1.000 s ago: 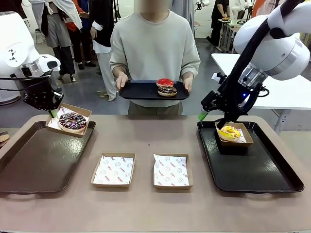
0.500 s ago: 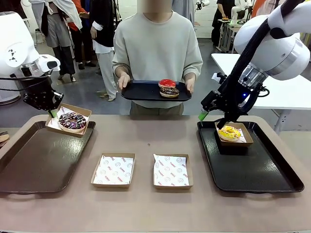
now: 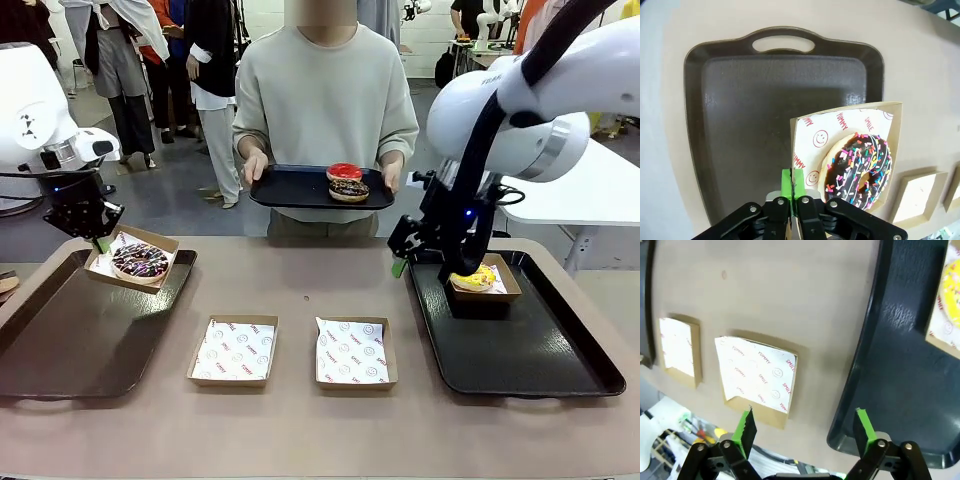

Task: Individually package the donuts and arrange them on the tray.
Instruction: Place the picked Paper togo box on the Handle tray while simultaneously picking up another Paper togo box from the table with the other hand.

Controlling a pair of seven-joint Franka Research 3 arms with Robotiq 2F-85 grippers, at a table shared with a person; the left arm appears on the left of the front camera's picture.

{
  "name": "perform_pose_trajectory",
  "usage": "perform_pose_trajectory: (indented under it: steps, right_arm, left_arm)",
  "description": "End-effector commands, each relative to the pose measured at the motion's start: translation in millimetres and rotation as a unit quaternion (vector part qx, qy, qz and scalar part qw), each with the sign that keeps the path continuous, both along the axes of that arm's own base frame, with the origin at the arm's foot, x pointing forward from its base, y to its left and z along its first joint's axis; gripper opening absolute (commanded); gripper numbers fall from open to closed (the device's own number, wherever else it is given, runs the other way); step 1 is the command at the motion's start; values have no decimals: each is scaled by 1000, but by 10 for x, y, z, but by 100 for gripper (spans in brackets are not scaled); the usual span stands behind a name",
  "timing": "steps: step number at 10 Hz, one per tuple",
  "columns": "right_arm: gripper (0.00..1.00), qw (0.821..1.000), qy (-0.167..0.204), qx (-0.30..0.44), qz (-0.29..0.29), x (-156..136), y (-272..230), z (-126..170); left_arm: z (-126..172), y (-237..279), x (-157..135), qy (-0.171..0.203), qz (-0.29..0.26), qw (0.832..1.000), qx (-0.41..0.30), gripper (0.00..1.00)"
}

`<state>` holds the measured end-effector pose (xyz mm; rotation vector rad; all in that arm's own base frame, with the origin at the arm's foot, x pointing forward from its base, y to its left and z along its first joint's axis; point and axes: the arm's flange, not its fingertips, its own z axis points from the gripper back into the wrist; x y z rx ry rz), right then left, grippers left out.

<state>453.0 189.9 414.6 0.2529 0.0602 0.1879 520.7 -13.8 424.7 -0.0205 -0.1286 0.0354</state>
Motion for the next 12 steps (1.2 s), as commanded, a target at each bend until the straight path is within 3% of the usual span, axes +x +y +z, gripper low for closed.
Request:
perform_pose_trajectory:
  steps: [1,3,5,9,11,12]
  right_arm:
    - [100,998,-17,-47,-36,-98,142,-209]
    - [100,992,-39,-84,-80,-154,307,-407]
    - [100,989,-37,-101,-101,-252,525,-598]
    - [100,988,-35,-112,-99,-483,759,-722]
    - [100,982,-35,-123,-138,-544,731,-651]
    - [100,990,-24,-100,-92,-473,763,-697]
  left_arm:
    - [-115,215,111,-6,-17,1000,-21,1]
    - [-269,323,143,-11,-15,999,-32,1]
    - [-345,392,154,-16,-11,999,-40,1]
    - [-375,417,172,-15,-4,999,-41,1]
    - [-374,359,157,-8,1,999,-31,1]
    - [-374,359,157,-8,1,999,-31,1]
